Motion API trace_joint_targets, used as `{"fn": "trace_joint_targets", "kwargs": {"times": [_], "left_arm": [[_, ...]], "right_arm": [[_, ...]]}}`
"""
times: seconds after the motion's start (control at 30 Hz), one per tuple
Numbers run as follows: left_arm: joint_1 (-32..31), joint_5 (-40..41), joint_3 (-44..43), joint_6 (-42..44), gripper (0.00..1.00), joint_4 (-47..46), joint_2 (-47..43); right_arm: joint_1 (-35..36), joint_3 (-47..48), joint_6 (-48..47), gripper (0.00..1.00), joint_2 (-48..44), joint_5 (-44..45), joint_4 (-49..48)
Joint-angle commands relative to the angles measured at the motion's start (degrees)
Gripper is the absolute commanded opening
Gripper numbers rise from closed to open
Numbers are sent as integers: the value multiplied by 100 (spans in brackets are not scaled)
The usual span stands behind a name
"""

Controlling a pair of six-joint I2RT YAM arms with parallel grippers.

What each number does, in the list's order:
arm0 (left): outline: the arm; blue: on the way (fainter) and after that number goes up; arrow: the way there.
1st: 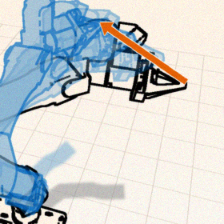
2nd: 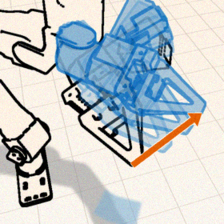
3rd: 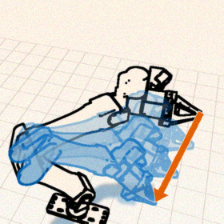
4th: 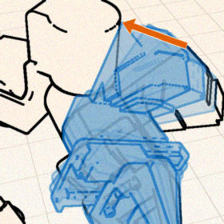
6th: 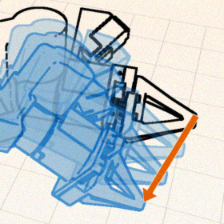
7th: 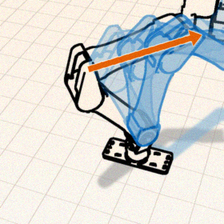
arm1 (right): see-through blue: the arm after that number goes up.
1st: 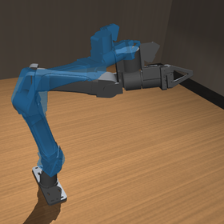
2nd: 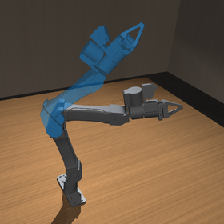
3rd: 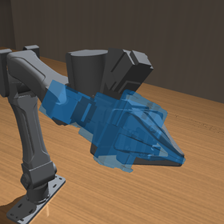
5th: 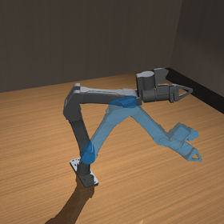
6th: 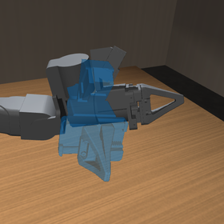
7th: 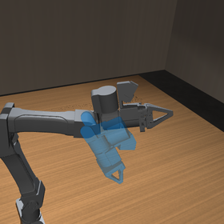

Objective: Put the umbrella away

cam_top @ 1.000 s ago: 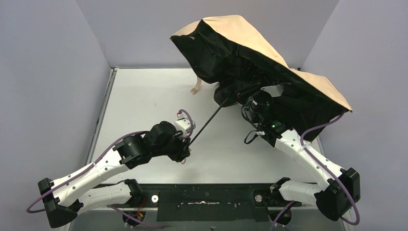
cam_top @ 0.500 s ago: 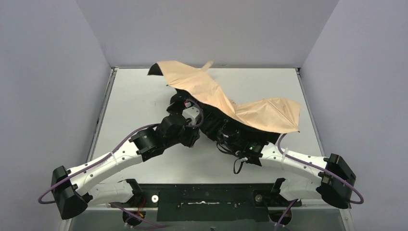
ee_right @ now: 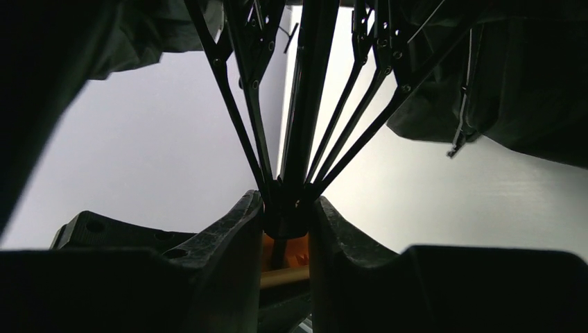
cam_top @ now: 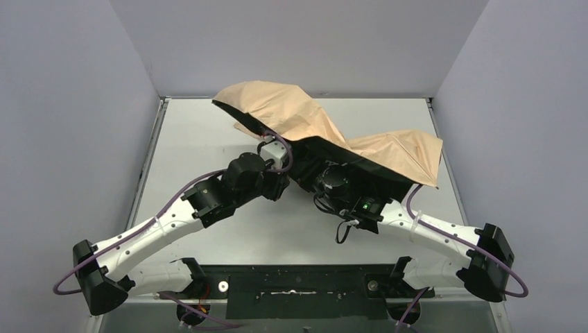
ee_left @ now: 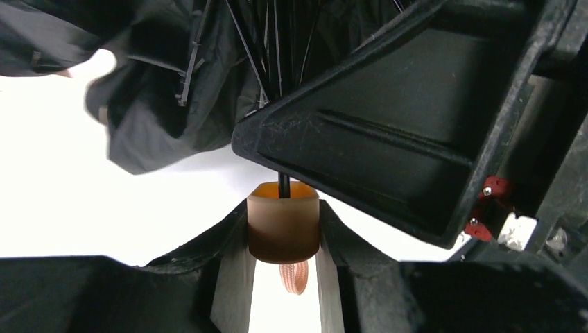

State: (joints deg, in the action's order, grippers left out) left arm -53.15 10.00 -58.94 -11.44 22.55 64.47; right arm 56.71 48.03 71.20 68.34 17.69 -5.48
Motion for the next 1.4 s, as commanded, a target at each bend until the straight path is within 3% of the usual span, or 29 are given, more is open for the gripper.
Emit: {"fn": "trace_joint_targets", "kwargs": {"times": [0.0, 0.07, 0.17, 0.27, 0.4, 0.47, 0.7, 0.83, 1.03, 1.2, 1.37], "left_arm": [[8, 1491, -1272, 316, 0, 51, -270], [-276, 2206, -1782, 373, 0, 661, -306], [-942, 3907, -2743, 226, 0, 2079, -179], [-1514, 4722, -3399, -136, 0, 3089, -114], [-2306, 5287, -4050, -982, 0, 4297, 33], [-2582, 5397, -4384, -1527, 0, 4980, 197], [-2940, 5223, -4305, -2790, 0, 5980, 670], [-2504, 4561, -3182, -3057, 0, 5391, 467], [-1010, 2653, -628, -2015, 0, 2209, -128], [-54, 2033, -274, -1512, 0, 1157, 402], [530, 1640, -202, -1134, 0, 624, 949]], "right_arm": [[420, 1068, -759, 0, 220, -506, 242], [514, 1650, -827, 0, 471, -856, 330], [749, 2312, -945, 0, 778, -1213, 445], [1068, 2888, -878, 0, 1019, -1329, 823], [1298, 3709, -826, 0, 1335, -2133, 1590], [1466, 3988, -1018, 0, 1351, -2004, 2179], [1271, 3408, -641, 0, 813, -2165, 2991], [620, 2136, 48, 2, 504, -2791, 2472], [-779, 717, 732, 2, 969, -3942, 802], [-1393, 352, 661, 6, 1910, -4478, -630], [-1554, 477, 298, 30, 2199, -4288, -465]]}}
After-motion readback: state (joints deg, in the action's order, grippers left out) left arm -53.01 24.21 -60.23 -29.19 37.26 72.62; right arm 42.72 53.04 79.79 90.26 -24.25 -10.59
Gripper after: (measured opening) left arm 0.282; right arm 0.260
